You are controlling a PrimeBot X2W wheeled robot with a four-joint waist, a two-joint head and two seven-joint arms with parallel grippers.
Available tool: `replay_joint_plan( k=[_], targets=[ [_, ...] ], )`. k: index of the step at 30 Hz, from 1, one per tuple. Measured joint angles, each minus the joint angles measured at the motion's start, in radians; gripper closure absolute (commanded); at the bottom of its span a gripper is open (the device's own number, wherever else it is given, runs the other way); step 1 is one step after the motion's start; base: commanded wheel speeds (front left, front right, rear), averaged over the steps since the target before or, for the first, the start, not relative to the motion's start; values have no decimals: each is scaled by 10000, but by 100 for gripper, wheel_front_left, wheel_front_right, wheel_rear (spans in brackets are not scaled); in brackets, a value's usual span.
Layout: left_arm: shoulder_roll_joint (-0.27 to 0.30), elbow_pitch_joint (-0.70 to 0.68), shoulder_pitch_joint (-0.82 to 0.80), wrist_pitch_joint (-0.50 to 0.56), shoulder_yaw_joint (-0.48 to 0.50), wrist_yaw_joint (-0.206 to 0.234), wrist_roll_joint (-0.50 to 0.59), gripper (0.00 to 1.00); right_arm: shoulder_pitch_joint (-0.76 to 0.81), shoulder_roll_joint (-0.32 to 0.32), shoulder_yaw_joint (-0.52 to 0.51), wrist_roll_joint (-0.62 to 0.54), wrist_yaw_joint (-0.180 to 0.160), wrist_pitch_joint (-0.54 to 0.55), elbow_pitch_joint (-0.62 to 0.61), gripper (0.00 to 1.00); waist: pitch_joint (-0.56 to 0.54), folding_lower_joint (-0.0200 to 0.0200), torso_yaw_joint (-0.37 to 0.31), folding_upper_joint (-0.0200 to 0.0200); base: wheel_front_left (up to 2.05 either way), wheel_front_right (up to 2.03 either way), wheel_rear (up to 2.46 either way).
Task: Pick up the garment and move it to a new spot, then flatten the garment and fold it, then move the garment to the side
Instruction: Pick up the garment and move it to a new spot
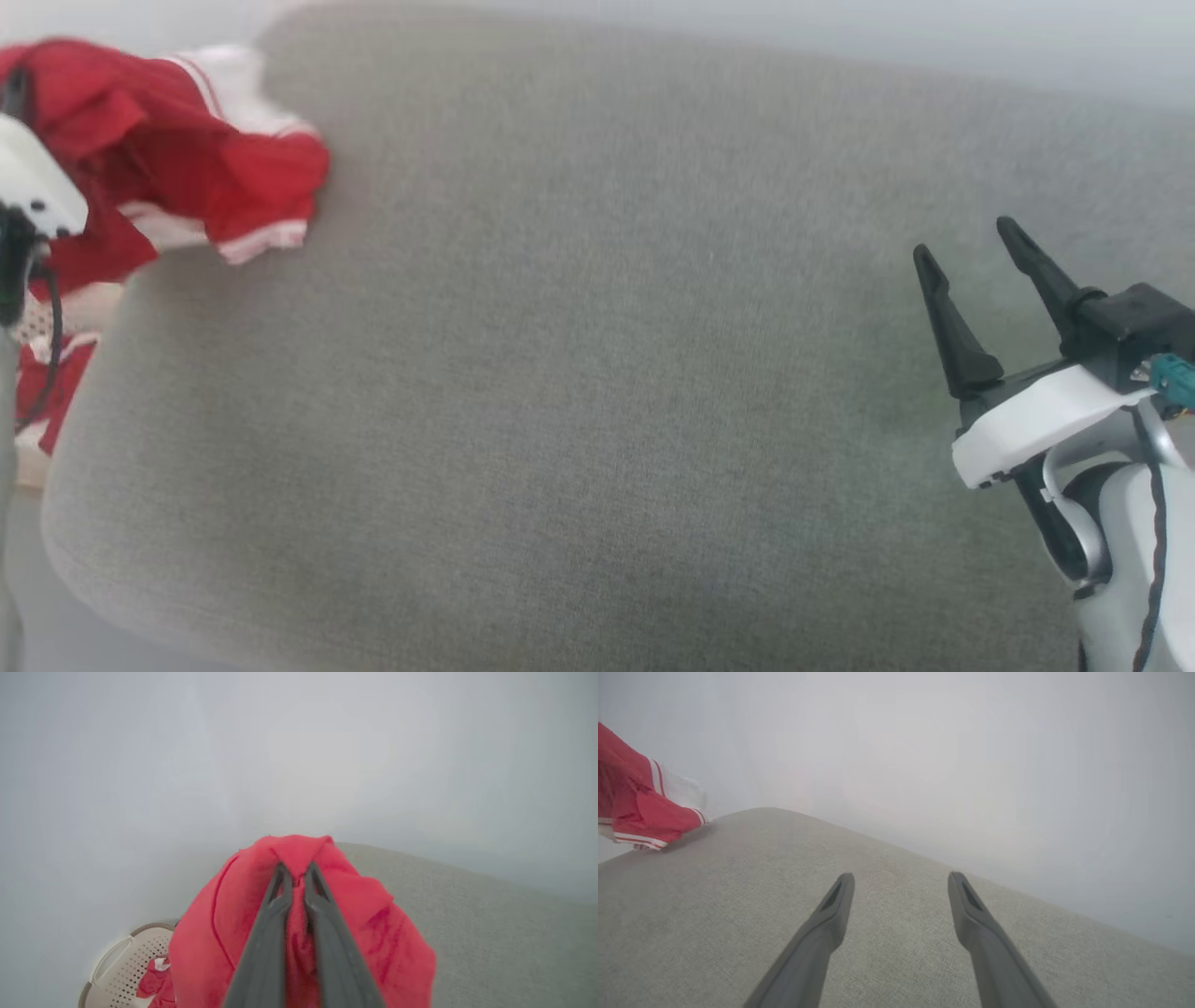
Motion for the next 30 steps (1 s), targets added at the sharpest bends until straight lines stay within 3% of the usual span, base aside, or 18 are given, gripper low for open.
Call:
replay_joint_plan(
  k=[10,16,30],
  targets=[
    [1150,-3089,-178,700,-1636,-4,-395,100,184,328,-31,215,0,-535,560,0,-1297,0,16,0,0,0,0],
    [1755,-5229,114,1570,-1829,4,-619,100,197,453,-232,276,0,-748,633,0,-1506,0,-381,0,0,0,0],
    [2612,-11118,1964,4008,-1574,1423,-1137,100,264,468,-1429,222,0,-1087,416,0,-1405,0,-2337,1,0,0,0]
  ],
)
